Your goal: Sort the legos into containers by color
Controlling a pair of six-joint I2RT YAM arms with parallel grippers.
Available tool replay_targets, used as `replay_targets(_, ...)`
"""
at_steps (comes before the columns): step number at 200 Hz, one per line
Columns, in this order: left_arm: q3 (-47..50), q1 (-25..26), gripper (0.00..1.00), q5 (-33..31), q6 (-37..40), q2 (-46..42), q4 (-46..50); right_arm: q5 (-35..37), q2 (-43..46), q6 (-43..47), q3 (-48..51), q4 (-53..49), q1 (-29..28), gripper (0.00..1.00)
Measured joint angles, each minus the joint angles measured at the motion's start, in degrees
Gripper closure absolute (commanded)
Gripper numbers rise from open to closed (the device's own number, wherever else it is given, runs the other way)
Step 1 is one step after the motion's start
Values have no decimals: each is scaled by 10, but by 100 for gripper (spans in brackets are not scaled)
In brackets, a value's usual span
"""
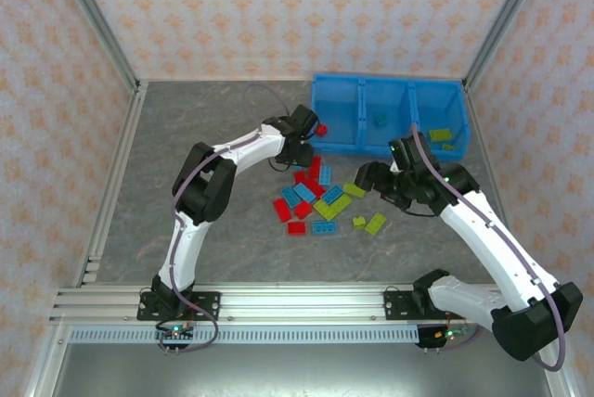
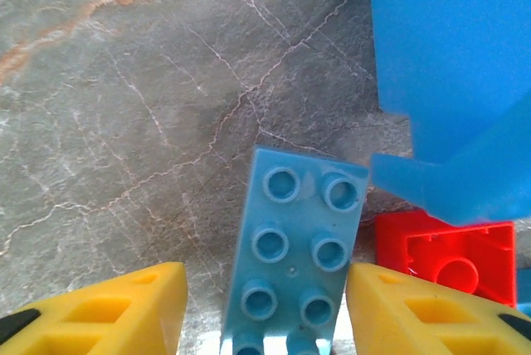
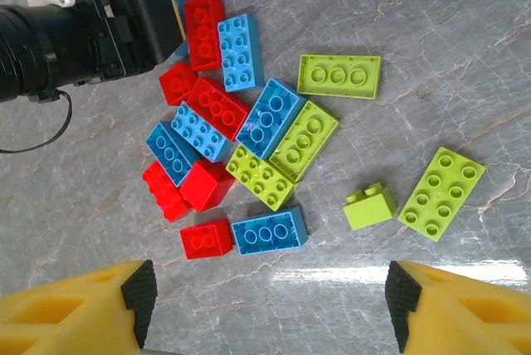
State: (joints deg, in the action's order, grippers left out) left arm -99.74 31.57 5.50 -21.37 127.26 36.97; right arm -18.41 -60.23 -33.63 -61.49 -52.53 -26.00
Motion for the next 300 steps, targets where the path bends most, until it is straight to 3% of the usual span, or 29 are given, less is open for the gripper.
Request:
replay_targets(24,-9,-3,47,7,5,12,5,3,0,-4,0,0,0,25)
replay_targets(58,-8,-5,71,14,16,17,9,6,0,-8,0,0,0,25)
replay_targets(86,25,-5,72,26,21,-4,-12,6,0,-11,0,0,0,25)
replay_targets(113,109,-4,73,47,18,-78,-18,14,0,-15,-2,0,0,25)
replay_targets(139,163,-1,75,61,15,-203,-21,33,6,-19,-5,2,0,25)
replay_targets(166,148,22,76,76,18,-314,-45,55,17,-28,-5,7,0,25)
replay_targets(187,100,67,76,93,24,-329,-70,70,29,-38,-5,17,0,25)
replay_targets(208,26,117,75,114,33,-279,-90,92,52,-52,-5,32,0,24)
replay_targets(229,-112,146,75,128,42,-153,-96,120,85,-66,-5,42,0,24)
replay_targets(273,-441,141,73,92,65,148,-40,160,144,-82,-3,37,0,24)
replay_targets(300,-522,137,67,27,72,244,-29,174,163,-84,4,32,0,24)
